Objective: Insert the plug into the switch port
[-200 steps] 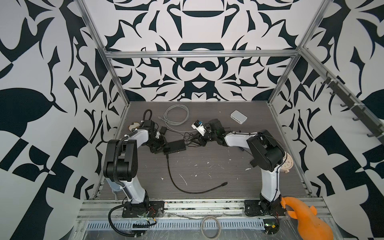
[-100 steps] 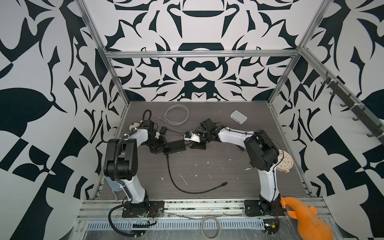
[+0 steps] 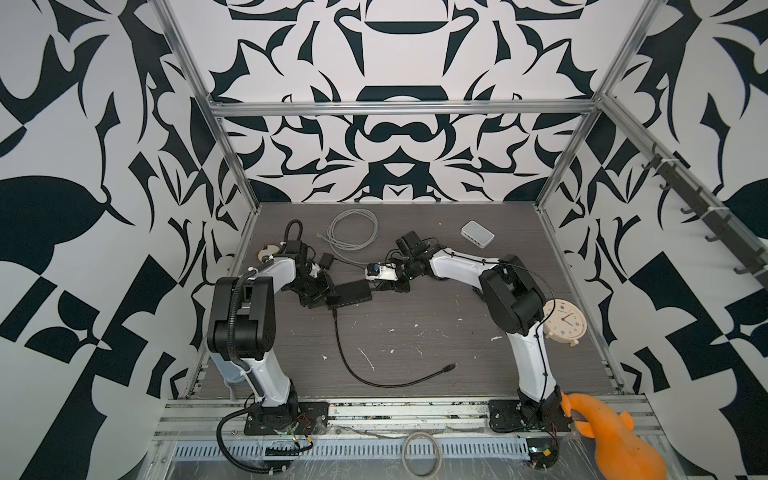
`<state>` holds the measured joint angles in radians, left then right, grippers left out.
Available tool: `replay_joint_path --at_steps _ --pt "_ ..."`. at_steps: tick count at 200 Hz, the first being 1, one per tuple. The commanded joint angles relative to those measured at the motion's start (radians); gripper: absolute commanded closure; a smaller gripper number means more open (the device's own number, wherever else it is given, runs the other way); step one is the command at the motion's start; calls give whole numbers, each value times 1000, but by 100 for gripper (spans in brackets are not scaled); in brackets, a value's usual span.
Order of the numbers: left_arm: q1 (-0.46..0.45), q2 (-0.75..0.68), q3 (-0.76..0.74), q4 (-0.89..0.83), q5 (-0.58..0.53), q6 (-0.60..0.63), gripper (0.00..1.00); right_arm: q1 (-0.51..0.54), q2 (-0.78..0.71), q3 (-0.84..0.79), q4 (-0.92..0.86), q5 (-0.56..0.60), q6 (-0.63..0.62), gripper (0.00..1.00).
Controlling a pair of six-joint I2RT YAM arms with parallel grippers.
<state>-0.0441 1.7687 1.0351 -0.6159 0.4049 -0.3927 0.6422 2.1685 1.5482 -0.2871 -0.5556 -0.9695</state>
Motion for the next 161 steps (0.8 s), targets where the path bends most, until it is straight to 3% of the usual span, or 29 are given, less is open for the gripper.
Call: replay_joint_path --at_steps 1,62,122,161 --pt "-2 55 -26 -149 -87 12 46 14 22 51 -44 -14 -66 69" --pt "-3 56 -24 -152 -84 20 46 40 48 76 -87 25 -121 73" --pt "-2 66 -15 -149 -71 32 47 56 49 71 -78 26 -133 100" --pt "-4 92 10 -150 -49 50 48 69 27 56 -70 -18 -136 100"
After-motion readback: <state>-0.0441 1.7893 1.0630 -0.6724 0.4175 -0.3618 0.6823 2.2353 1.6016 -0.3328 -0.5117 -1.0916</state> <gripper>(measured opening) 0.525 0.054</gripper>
